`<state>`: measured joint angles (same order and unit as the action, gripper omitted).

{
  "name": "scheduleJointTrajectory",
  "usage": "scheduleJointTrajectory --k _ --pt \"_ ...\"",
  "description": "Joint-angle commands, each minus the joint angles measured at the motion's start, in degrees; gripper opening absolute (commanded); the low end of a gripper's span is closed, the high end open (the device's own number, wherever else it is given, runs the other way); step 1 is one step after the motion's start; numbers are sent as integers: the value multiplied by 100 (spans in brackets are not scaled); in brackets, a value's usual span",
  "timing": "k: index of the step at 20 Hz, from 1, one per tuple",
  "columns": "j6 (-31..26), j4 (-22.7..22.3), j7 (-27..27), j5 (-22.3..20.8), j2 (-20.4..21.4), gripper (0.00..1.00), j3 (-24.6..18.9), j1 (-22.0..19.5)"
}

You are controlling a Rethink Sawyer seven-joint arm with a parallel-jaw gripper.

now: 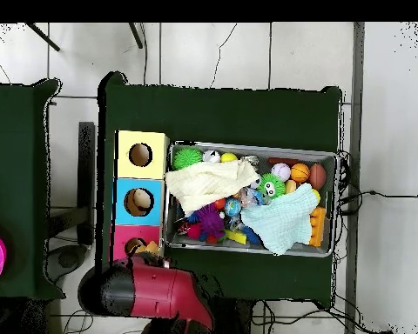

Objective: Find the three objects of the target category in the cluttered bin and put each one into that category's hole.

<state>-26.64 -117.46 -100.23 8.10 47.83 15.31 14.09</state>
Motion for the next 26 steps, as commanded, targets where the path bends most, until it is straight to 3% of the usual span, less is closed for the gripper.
scheduleJointTrajectory --k 1,9,21,26 --pt "91 703 -1789 471 -481 0 -66 266" --pt "100 756 -1682 680 -587 0 39 379" --pt "309 384 -1133 730 -327 0 -234 -97" --pt "-396 397 -1168 596 171 0 74 72"
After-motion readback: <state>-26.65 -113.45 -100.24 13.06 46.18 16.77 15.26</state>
